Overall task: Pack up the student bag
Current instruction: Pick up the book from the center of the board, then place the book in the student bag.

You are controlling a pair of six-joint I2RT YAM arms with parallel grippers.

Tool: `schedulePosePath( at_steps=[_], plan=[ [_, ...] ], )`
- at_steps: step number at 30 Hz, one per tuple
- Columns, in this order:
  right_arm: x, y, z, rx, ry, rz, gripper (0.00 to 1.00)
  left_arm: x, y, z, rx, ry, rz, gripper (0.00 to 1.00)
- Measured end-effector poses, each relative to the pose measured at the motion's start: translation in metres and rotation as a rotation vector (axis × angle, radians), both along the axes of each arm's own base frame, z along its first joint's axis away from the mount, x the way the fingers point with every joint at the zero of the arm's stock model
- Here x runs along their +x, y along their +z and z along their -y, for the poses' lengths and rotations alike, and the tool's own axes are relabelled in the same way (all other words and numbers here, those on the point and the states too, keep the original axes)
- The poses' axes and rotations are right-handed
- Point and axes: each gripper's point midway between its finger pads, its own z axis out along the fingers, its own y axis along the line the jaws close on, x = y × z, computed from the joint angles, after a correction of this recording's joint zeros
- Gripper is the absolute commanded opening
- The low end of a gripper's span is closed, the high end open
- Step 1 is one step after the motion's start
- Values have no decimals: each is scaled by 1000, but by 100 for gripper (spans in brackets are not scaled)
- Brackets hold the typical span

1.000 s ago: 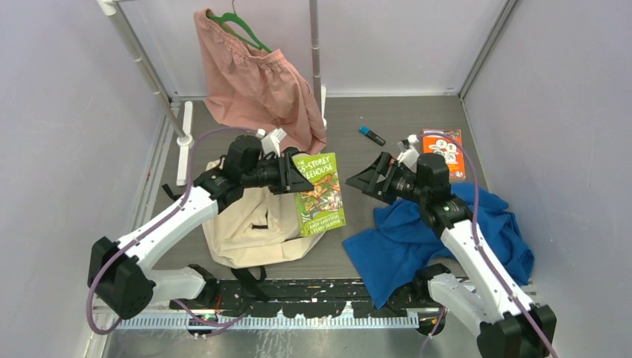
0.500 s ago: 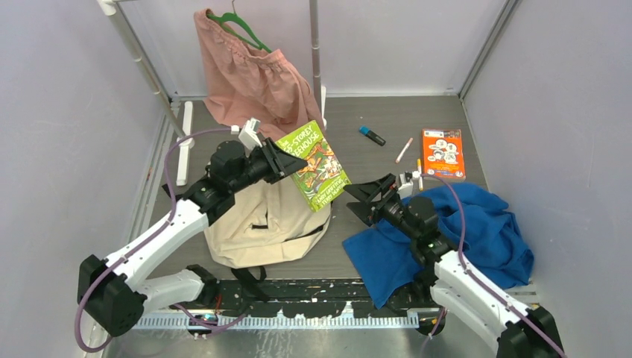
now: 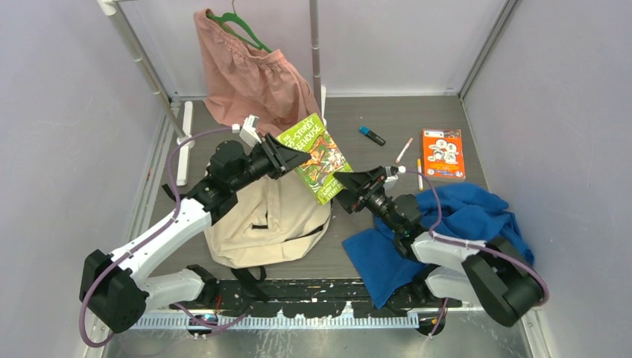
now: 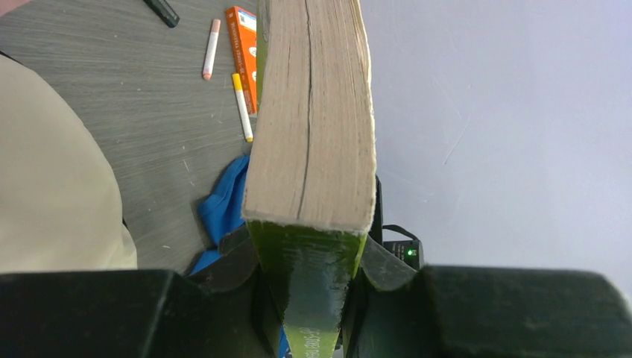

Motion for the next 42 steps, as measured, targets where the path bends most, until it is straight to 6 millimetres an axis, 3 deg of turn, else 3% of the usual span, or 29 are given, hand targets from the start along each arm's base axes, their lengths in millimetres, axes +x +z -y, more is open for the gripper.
schedulePosePath(
  at_steps=[5,11,12,14,15,16,17,19,20,22,25,29,33,38,42],
  plan=[
    [11,15,-8,84,4,45,72,-1,-8,0,3,1,-22,0],
    [10,36,-8,137,6,101,54,1,-12,-2,5,20,-29,0],
    [10,37,-8,139,5,106,43,2,-14,-3,7,28,-33,0],
    [9,37,-8,134,5,106,10,2,-20,-6,10,45,-45,0],
    [9,35,-8,127,6,102,2,2,-21,-7,8,51,-49,0],
    [10,33,-9,116,7,99,1,2,-20,-8,5,54,-49,2],
    [10,30,-10,112,13,84,1,2,-20,-9,7,59,-49,16],
    [10,31,-11,106,15,81,1,1,-21,-11,14,66,-56,59],
    [10,31,-11,104,17,81,1,1,-22,-11,21,68,-55,72],
    [10,31,-7,91,14,73,1,1,-25,-14,63,72,-49,82],
    [18,23,18,28,-26,36,1,2,-29,-21,151,85,-44,90],
    [37,7,85,-159,-230,-16,1,3,-26,-34,336,114,-7,90],
    [35,3,136,-467,-388,-97,1,-7,-35,-12,517,54,25,92],
    [21,3,178,-737,-463,-179,1,-29,-102,41,832,-95,-1,90],
    [3,-27,192,-851,-442,-290,1,-29,-157,44,1037,-98,-52,86]
  ],
)
